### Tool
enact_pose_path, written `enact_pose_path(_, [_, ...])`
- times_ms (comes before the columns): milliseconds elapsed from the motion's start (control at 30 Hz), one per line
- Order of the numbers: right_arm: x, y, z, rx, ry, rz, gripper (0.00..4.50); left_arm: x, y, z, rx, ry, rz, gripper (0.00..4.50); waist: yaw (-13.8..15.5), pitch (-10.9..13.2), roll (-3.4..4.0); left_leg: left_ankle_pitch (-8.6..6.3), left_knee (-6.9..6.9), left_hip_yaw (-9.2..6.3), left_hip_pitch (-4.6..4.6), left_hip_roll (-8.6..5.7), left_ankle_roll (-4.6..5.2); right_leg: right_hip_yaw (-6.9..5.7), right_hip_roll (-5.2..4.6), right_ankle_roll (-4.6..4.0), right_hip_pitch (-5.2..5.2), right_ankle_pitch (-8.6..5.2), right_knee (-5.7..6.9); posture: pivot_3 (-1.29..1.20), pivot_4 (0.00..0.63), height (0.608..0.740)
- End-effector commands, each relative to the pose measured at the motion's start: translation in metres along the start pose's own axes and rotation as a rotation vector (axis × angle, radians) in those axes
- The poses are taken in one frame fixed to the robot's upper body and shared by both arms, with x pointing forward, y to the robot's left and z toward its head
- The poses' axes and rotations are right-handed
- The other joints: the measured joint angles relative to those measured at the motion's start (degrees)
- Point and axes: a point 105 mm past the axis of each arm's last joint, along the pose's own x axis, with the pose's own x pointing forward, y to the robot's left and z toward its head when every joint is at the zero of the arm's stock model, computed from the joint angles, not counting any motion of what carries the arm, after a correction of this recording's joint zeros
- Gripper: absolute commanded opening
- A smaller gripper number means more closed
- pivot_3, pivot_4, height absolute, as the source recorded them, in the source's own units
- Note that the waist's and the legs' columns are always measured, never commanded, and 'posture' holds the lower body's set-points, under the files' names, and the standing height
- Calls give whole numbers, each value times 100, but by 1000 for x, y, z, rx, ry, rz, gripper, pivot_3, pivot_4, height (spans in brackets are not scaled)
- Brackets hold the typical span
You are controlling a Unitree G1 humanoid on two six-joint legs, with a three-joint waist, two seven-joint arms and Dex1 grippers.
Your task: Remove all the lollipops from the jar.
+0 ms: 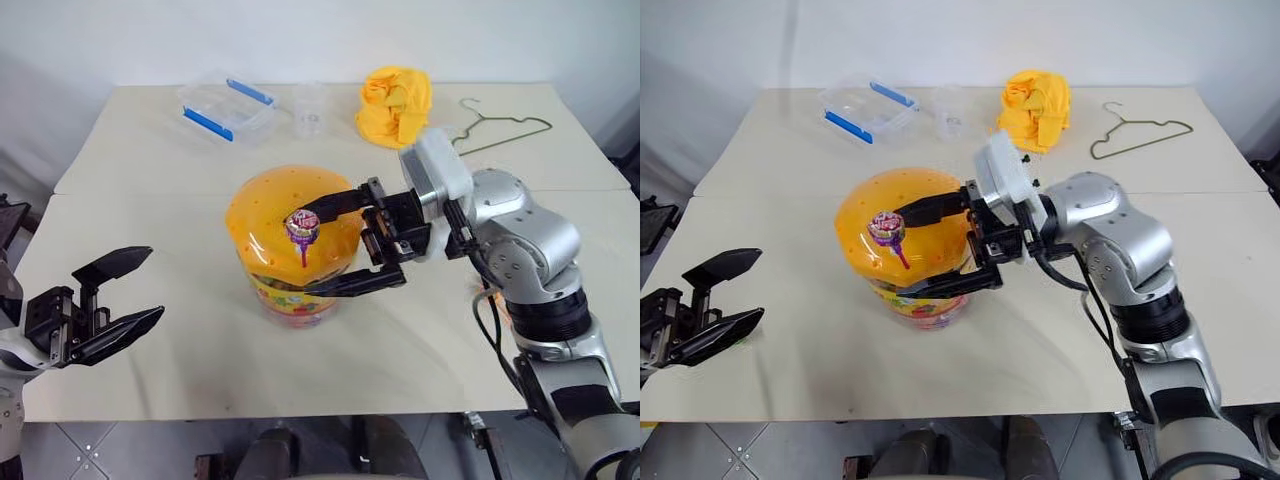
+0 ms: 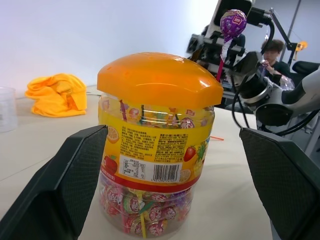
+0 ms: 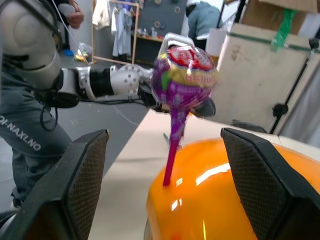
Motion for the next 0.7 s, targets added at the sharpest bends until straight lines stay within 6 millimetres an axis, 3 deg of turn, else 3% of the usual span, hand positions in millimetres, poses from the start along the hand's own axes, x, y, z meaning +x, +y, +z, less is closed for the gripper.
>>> enact_pose_path(33, [5,0,0,-21,3,0,3561,2,-3,6,47,3,-8,4500,-4,-6,-11,0,0,0,0,0,0,-2,0,0,0,0,0,0,150,740])
enact_pose_path(100, [5,2,0,-22,-7,0,3138,2,-3,7,49,4,-6,4500,-6,-7,-11,0,1,0,0,1,0,-2,1,0,0,0,0,0,150,740])
enact_pose_path(433, [-10,6,13,-28,-136,22,12,7,-2,10,55,3,-25,4500,-95,-6,-11,0,1,0,0,3,-1,-2,2,-2,-1,-1,4,0,150,740])
enact_pose_path(600, [-19,6,34,47,-284,0,12,17,-3,12,57,-2,-71,4500,-111,-7,-11,0,0,-5,0,1,0,-2,-1,-2,0,-1,5,0,150,740])
enact_pose_path(700, [-37,0,48,85,-320,-87,12,27,-6,13,81,6,-122,4500,-114,-6,-11,0,0,-7,-1,1,0,-2,-3,-2,0,-1,5,0,150,740])
